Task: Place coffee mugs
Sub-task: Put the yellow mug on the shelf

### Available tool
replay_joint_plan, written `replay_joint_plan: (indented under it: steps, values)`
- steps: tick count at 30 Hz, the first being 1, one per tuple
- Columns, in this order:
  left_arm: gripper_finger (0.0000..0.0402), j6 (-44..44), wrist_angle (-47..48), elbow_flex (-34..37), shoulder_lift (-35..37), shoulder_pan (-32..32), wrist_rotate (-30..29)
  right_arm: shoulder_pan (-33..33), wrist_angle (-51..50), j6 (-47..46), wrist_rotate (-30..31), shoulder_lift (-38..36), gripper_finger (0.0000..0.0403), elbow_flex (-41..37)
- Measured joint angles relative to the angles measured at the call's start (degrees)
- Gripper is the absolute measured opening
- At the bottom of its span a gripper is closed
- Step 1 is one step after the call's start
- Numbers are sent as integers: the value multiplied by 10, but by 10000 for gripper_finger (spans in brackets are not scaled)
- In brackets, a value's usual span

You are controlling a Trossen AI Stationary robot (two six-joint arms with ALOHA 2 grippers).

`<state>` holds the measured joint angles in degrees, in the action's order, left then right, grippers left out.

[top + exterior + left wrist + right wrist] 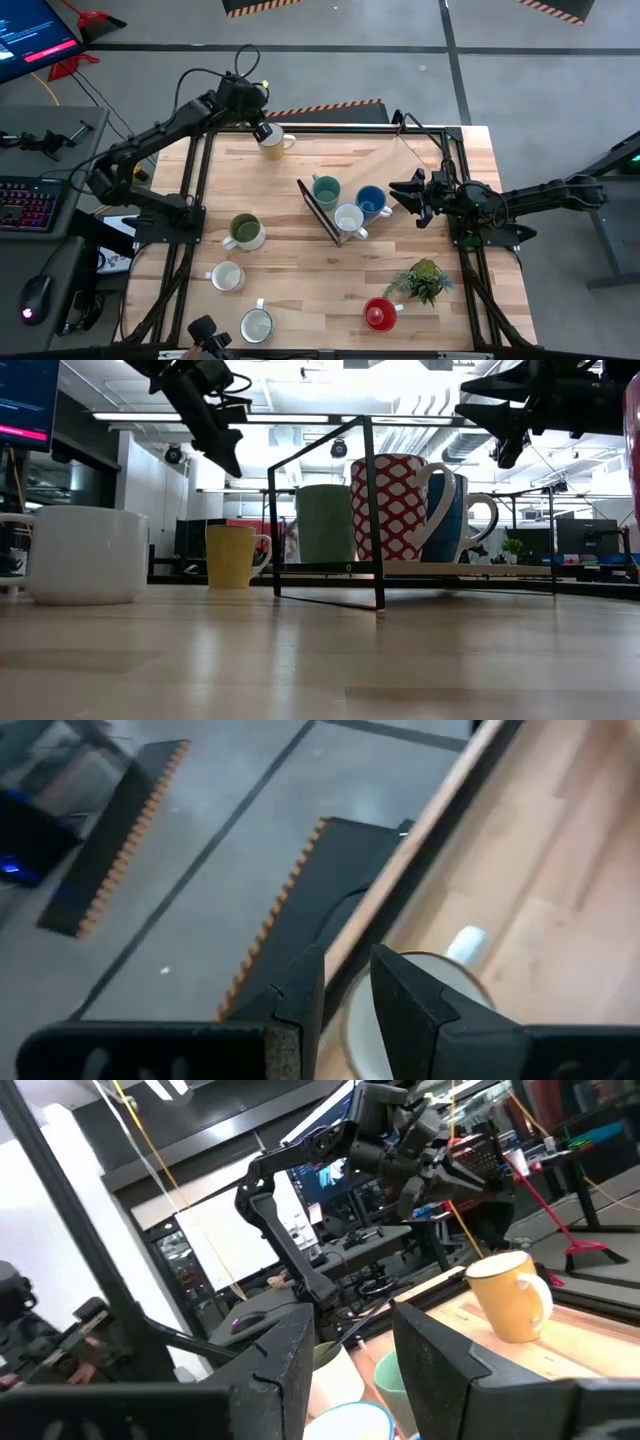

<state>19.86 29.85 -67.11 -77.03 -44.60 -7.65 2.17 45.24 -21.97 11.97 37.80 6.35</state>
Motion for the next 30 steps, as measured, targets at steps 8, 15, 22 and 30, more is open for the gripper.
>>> replay_joint_plan:
  steps: [8,15,22,30]
  values:
    - [86,-64,3,0,0,-15,45,0,0,0,0,0,124,0]
    - [128,-75,23,-7,0,-27,100,0,0,5,0,0,124,0]
    - [146,-62,40,-7,-3,-25,100,0,0,14,1,0,124,0]
    - [145,-75,71,-6,-43,-18,97,0,0,14,1,0,124,0]
